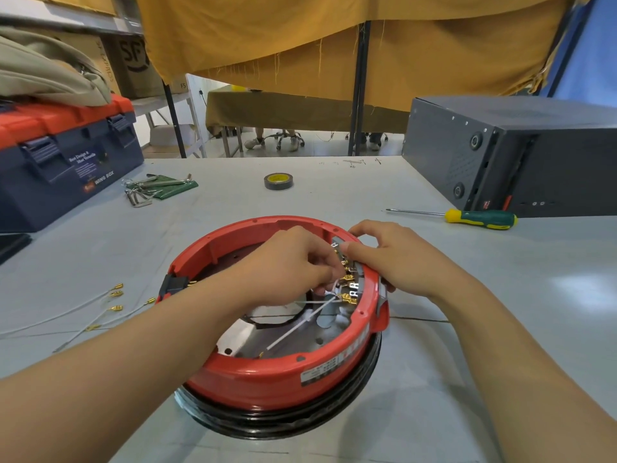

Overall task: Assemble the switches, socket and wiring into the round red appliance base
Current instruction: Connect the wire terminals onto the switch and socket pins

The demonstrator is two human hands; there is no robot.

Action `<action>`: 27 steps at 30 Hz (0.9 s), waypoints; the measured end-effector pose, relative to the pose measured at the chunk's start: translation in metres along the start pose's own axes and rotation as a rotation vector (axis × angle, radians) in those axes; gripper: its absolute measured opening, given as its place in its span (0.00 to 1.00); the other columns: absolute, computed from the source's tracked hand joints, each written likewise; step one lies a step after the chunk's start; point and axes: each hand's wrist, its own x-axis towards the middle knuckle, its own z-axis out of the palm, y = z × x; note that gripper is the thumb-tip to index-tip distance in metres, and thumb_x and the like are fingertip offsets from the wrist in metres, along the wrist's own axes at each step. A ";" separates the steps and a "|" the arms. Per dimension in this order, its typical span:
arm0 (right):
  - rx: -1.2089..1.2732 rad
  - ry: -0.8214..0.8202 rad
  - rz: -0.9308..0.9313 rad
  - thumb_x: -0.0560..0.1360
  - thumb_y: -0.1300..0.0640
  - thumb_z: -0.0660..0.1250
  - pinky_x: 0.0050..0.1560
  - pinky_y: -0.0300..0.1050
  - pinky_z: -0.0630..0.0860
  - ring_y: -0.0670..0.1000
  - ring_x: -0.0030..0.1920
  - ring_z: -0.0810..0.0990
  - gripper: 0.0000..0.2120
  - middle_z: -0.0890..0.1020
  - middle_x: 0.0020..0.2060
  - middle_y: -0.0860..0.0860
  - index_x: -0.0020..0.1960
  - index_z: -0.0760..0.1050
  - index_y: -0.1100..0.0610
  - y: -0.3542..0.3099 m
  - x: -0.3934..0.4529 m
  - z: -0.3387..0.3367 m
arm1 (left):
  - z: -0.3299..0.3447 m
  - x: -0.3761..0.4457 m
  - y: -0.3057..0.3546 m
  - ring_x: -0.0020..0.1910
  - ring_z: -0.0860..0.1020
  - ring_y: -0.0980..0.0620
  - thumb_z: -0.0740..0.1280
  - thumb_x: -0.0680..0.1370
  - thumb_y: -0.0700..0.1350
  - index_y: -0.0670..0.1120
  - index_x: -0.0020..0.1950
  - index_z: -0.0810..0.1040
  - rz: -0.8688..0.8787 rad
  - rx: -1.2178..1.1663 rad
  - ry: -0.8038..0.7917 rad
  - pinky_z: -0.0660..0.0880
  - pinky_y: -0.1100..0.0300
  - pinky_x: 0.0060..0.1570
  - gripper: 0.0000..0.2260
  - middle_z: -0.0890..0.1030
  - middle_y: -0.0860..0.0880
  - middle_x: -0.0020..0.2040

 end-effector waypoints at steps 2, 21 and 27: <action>-0.001 0.000 0.001 0.75 0.45 0.63 0.21 0.32 0.67 0.41 0.21 0.74 0.09 0.77 0.20 0.46 0.51 0.75 0.49 0.000 0.000 0.000 | -0.001 -0.001 -0.001 0.32 0.79 0.61 0.66 0.76 0.39 0.51 0.42 0.83 0.003 0.017 -0.014 0.76 0.65 0.40 0.09 0.81 0.55 0.30; -0.061 0.013 0.001 0.76 0.44 0.62 0.26 0.36 0.71 0.42 0.24 0.74 0.11 0.77 0.28 0.48 0.52 0.75 0.49 -0.002 -0.001 0.001 | 0.005 -0.001 0.000 0.34 0.77 0.57 0.64 0.78 0.40 0.49 0.42 0.78 0.103 0.213 -0.011 0.67 0.72 0.33 0.06 0.81 0.50 0.37; -0.067 0.012 -0.002 0.76 0.45 0.61 0.32 0.42 0.73 0.47 0.29 0.75 0.12 0.78 0.30 0.49 0.53 0.75 0.50 -0.004 -0.002 0.001 | 0.007 -0.001 0.002 0.36 0.77 0.55 0.64 0.78 0.40 0.46 0.43 0.79 0.122 0.203 -0.012 0.70 0.66 0.37 0.06 0.81 0.49 0.37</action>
